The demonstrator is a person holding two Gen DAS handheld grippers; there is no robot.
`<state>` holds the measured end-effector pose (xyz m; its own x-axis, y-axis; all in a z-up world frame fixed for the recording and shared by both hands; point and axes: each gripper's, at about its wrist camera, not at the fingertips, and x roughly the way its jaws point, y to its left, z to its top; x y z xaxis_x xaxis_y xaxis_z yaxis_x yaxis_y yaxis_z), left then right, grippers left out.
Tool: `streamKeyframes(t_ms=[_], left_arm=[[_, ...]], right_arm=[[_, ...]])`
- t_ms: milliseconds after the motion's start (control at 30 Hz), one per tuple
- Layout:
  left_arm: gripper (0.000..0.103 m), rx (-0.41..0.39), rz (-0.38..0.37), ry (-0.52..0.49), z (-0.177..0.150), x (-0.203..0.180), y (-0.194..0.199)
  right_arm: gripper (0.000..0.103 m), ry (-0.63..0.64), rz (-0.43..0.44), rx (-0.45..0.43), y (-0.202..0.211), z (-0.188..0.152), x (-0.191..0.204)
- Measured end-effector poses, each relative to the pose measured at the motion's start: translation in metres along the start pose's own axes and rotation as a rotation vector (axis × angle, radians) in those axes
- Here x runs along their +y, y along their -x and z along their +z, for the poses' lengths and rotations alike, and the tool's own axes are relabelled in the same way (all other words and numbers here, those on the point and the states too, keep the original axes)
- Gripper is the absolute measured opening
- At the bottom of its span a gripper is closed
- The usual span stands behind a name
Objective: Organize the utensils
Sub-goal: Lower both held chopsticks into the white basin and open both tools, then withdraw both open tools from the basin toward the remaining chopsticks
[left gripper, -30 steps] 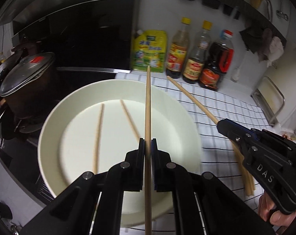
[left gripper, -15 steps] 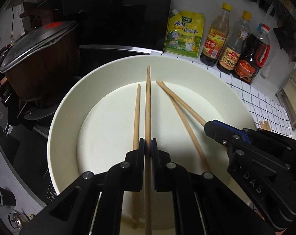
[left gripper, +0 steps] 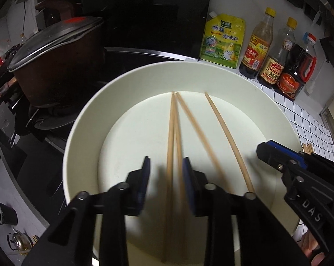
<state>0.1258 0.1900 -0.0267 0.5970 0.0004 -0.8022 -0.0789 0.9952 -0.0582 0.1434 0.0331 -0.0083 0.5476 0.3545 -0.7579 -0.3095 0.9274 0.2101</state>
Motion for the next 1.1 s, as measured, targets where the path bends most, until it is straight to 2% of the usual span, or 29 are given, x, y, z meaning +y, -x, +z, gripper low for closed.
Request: streamKeyframes(t_ms=[67,200,633,1100], left_arm=[[0.052,-0.013,0.008,0.007,-0.001,0.003,0.005],[0.057,-0.021,0.006,0.027,-0.005,0.009,0.013],[0.063,-0.073,-0.004,0.018,-0.016,0.006,0.053],[0.068,-0.099,-0.055,-0.035,-0.037,-0.023,0.084]], right_arm=[[0.015,-0.006,-0.001,0.0,0.003,-0.002,-0.001],[0.017,-0.008,-0.005,0.001,0.008,-0.008,-0.001],[0.019,-0.025,-0.02,-0.04,0.048,-0.027,0.0],[0.028,-0.056,-0.054,-0.086,0.094,-0.056,-0.011]])
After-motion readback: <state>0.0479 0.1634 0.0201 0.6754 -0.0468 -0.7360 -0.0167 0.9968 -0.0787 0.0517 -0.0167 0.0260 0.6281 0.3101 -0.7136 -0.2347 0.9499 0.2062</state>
